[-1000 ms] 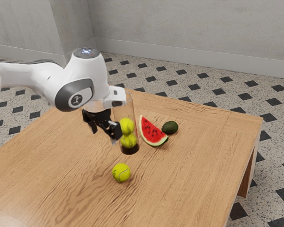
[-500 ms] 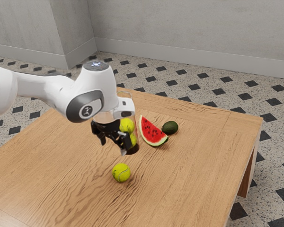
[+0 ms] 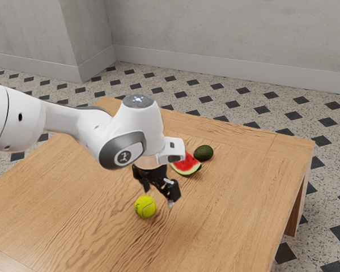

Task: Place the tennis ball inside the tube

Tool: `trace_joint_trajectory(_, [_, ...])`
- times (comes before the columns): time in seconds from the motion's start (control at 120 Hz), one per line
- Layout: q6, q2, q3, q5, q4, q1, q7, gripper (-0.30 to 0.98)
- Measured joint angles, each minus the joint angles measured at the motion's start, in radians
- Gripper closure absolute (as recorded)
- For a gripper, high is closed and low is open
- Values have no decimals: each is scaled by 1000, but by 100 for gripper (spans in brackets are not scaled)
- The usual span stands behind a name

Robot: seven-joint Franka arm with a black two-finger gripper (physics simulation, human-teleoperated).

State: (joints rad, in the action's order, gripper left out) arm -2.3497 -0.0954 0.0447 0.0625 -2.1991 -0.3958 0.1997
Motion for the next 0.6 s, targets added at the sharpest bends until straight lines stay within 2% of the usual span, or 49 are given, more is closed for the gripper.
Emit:
trace_joint_trajectory(0.333, [-23,-105,-11,20,81,-11,-12,0])
trace_joint_trajectory(0.6, [6,-109,-42,13,72,-26,-3,0])
